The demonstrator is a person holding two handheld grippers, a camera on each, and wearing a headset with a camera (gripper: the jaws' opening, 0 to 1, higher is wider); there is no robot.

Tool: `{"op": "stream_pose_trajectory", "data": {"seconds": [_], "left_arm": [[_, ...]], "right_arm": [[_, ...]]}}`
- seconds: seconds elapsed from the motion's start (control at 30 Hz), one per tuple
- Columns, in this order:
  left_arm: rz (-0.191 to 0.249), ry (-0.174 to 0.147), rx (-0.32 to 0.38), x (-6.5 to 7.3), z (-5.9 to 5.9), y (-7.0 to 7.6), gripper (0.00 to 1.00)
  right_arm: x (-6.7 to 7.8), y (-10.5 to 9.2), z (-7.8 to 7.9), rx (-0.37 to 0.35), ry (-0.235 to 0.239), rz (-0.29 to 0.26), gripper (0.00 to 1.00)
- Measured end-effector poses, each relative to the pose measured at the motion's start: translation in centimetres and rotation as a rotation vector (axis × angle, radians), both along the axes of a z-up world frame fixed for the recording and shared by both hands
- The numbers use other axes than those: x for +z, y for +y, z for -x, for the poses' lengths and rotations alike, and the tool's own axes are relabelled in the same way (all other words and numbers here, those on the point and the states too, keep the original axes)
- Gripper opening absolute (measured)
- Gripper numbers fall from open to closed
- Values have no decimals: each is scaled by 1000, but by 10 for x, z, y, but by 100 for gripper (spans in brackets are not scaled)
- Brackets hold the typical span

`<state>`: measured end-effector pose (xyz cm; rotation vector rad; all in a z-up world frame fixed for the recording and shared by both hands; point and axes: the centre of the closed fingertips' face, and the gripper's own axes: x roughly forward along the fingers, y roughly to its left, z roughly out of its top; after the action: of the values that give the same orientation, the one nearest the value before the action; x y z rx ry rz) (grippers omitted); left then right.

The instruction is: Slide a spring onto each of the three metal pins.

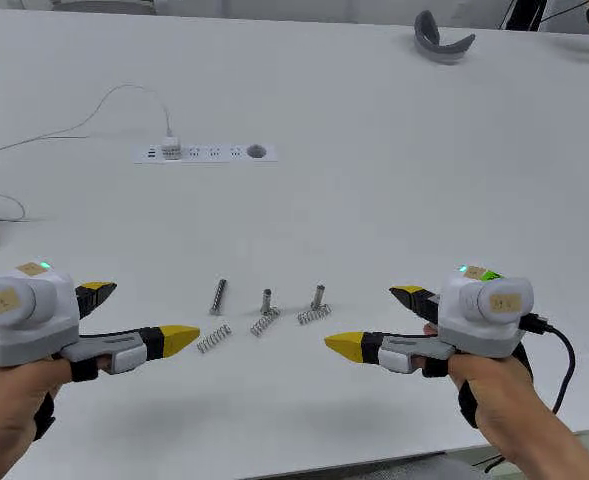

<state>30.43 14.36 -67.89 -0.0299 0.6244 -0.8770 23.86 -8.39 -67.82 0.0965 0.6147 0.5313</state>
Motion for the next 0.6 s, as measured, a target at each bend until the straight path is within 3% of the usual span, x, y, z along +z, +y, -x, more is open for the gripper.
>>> {"op": "stream_pose_trajectory", "data": {"seconds": [0.6], "left_arm": [[-30, 19, -58, -18, -17, -25, 92]], "right_arm": [[-7, -4, 4, -2, 23, 9, 89]]}}
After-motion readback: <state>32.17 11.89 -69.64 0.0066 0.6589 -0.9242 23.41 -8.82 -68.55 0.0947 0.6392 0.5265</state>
